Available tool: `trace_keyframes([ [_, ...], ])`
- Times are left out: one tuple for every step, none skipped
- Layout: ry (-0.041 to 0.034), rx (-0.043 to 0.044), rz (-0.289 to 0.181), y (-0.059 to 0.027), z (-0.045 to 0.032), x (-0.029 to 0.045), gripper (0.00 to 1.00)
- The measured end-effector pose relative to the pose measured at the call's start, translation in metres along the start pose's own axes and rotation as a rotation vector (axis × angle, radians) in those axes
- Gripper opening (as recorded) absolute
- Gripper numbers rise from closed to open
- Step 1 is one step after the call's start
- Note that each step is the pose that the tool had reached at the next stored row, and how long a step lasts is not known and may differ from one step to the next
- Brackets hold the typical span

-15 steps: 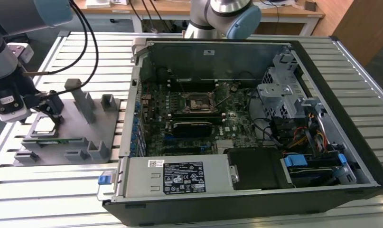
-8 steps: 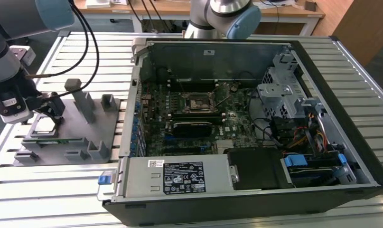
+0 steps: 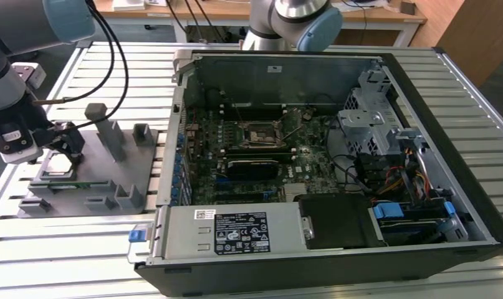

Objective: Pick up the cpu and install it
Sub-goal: 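Pick up the cpu and move it towards the insertion slot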

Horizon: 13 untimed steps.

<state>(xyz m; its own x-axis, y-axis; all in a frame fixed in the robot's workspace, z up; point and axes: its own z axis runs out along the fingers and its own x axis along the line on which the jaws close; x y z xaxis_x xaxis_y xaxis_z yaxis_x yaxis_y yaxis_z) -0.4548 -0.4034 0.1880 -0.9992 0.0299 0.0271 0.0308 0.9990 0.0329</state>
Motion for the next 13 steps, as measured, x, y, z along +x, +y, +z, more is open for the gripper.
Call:
trace_keyframes([
  [-0.0005,-0.0001,0.000,0.0002,0.0008,0.0001,0.84],
  [-0.0003,0.0001,0.000,0.0008,0.0016,0.0001,0.84],
  [-0.0002,0.0003,0.000,0.0015,0.0028,0.0002,0.84],
  [-0.0003,0.0003,0.000,0.0021,0.0040,0.0001,0.84],
  [-0.0002,0.0003,0.000,0.0024,0.0049,0.0001,0.84],
  [-0.0001,0.0004,0.000,0.0028,0.0055,0.0001,0.84],
  [-0.0001,0.0005,0.000,0.0035,0.0058,0.0001,0.82],
  [-0.0002,0.0005,0.000,0.0042,0.0063,0.0001,0.76],
  [-0.0002,0.0005,0.000,0.0048,0.0068,0.0001,0.76],
  [-0.0002,0.0005,0.000,0.0053,0.0071,0.0001,0.76],
  [-0.0002,0.0005,0.000,0.0058,0.0074,0.0002,0.69],
  [-0.0002,0.0005,0.000,0.0060,0.0076,0.0001,0.69],
  [-0.0001,0.0006,0.000,0.0061,0.0077,0.0001,0.69],
])
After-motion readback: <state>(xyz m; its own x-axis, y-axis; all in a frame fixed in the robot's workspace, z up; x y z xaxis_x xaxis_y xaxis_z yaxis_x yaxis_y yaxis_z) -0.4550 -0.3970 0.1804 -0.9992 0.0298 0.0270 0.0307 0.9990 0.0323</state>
